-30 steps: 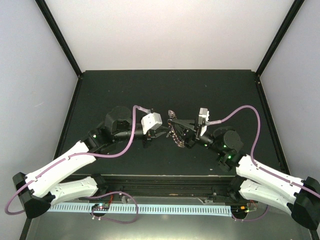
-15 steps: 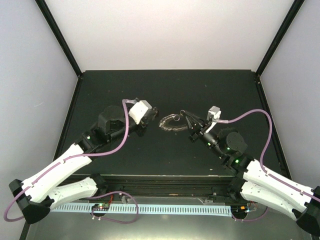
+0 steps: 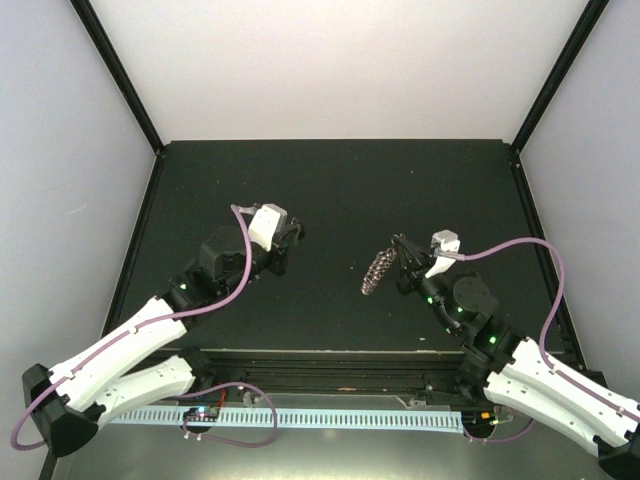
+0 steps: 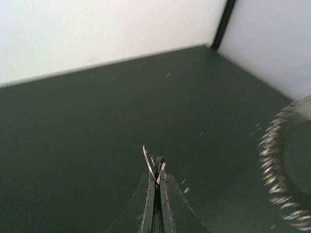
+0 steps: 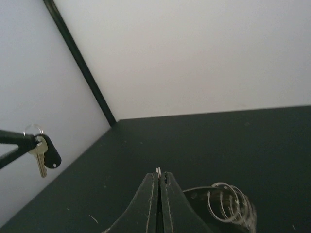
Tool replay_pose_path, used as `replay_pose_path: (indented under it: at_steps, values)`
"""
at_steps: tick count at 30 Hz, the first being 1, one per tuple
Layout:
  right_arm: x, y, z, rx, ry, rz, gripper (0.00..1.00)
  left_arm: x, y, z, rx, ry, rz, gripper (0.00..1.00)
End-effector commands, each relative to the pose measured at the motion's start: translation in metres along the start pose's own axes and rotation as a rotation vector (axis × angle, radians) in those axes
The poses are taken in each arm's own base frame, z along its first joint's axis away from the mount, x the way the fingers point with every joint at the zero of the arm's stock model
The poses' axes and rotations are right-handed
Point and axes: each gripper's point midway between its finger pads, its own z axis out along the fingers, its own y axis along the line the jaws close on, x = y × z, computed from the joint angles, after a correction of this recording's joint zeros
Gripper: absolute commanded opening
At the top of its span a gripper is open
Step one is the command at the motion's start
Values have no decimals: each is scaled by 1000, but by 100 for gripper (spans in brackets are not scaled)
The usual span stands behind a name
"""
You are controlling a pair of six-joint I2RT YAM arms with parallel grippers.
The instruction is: Remove the keys from the keyring
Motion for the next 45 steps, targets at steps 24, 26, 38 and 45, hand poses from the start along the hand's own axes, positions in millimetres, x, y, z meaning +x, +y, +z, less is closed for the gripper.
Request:
replay_pose_path:
  at_steps: [24,26,38,45]
  values:
    - [85,-82,2,396,167,-18,1,149,99,15,-287,320,-397,2]
    - [87,-84,8,401,167,-23,1,155,103,17,-297,346,-401,2]
    - [110,-110,83,398,315,-51,1,170,119,22,-357,454,-384,2]
    - [137,-125,117,409,407,-40,1,185,139,26,-452,559,-354,2]
